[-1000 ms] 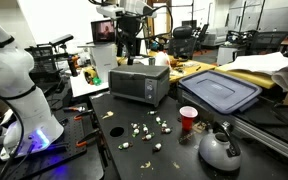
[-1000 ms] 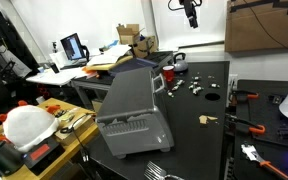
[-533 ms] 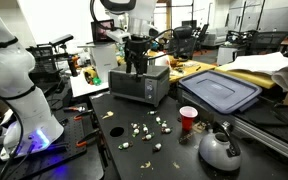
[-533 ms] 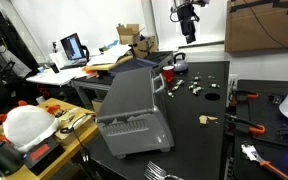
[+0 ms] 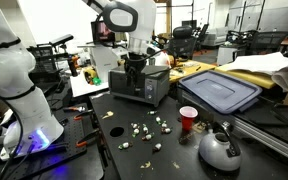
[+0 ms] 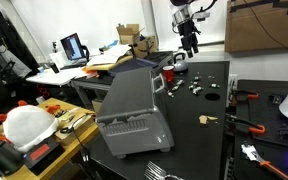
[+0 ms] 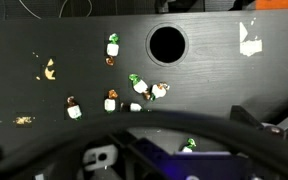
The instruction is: Put two pieces of candy in the red cup.
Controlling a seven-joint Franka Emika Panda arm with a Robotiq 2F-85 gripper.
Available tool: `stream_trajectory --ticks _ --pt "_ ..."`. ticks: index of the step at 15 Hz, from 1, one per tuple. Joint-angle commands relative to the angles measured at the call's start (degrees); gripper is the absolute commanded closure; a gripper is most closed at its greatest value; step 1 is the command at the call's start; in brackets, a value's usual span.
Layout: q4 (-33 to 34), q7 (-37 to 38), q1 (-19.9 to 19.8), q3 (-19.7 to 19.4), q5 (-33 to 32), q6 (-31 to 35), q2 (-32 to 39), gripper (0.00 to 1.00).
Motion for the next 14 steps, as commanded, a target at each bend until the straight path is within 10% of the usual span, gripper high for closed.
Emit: stream_trajectory --ticks 1,14 --pt "-2.5 5.5 -1.1 1.6 -4.4 7.0 2.7 0.00" --pt "-0.1 14.1 -3.2 0.8 -9.3 24.5 21.9 0.00"
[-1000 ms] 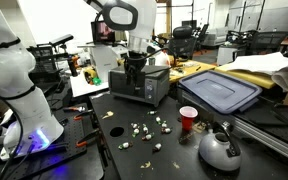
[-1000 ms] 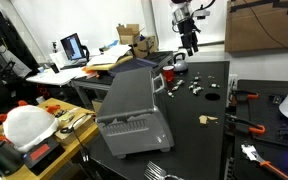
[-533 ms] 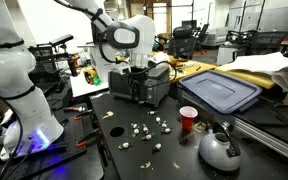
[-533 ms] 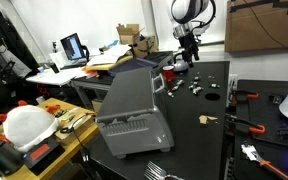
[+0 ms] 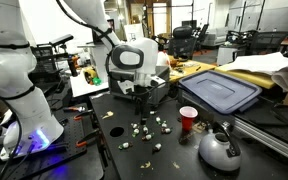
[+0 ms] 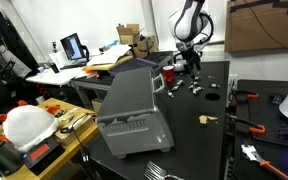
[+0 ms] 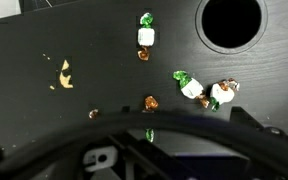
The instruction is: Put two pieces of candy in the red cup.
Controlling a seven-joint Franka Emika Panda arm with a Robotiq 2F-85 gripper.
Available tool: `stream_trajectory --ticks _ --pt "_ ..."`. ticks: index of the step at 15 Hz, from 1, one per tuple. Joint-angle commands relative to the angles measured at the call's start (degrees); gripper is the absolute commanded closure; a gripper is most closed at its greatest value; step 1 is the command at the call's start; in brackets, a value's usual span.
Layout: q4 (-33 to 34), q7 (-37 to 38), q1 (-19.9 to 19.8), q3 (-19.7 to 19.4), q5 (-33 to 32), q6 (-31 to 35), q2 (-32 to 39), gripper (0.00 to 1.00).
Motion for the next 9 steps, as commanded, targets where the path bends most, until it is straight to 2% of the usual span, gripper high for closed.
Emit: stream_trajectory --ticks 1,9 --pt "3.0 1.1 -1.2 0.2 0.2 3.9 6.3 0.00" --pt "11.4 -0.1 -2.9 1.3 3.1 6.6 15.8 0.00"
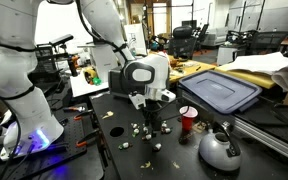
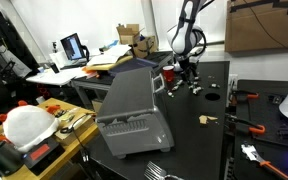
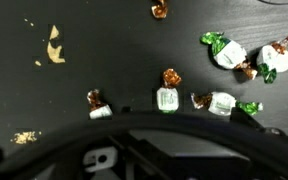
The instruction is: Put two pieces of candy in the red cup.
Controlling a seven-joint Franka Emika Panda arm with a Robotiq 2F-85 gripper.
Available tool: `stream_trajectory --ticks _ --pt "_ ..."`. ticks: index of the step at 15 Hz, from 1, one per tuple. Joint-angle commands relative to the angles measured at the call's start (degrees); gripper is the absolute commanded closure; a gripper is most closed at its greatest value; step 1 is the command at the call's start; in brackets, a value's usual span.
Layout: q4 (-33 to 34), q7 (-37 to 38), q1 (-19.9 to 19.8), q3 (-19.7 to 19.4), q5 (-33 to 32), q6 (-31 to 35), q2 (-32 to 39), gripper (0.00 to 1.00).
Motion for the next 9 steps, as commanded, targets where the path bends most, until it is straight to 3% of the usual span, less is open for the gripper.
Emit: stream_trajectory --ticks 1,9 --pt "3.3 -0.2 -1.3 1.0 1.5 0.7 2.7 0.00" --pt "5.1 -0.1 -2.2 0.8 1.9 0.4 3.9 0.00"
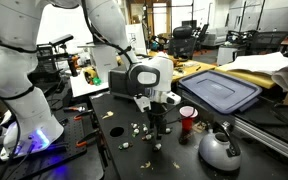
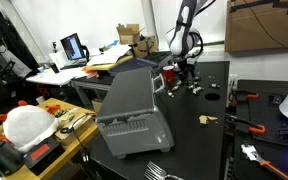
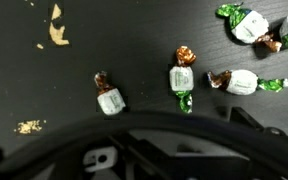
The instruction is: Put two pieces of candy in the red cup.
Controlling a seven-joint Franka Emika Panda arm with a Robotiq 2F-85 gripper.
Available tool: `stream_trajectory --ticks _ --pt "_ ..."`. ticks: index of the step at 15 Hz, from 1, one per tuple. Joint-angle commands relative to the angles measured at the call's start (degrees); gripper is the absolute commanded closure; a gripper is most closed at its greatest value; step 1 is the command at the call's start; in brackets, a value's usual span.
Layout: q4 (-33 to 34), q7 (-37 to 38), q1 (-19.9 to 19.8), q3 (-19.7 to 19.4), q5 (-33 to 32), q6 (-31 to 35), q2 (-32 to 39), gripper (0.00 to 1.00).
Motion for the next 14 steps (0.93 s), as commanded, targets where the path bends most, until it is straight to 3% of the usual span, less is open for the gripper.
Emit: stream_trajectory --ticks 1,14 --pt "0.8 -0.3 -1.3 0.9 1.2 0.4 0.4 0.00" --pt "-0.6 0.0 -2.3 1.4 4.3 -1.0 -0.6 0.00"
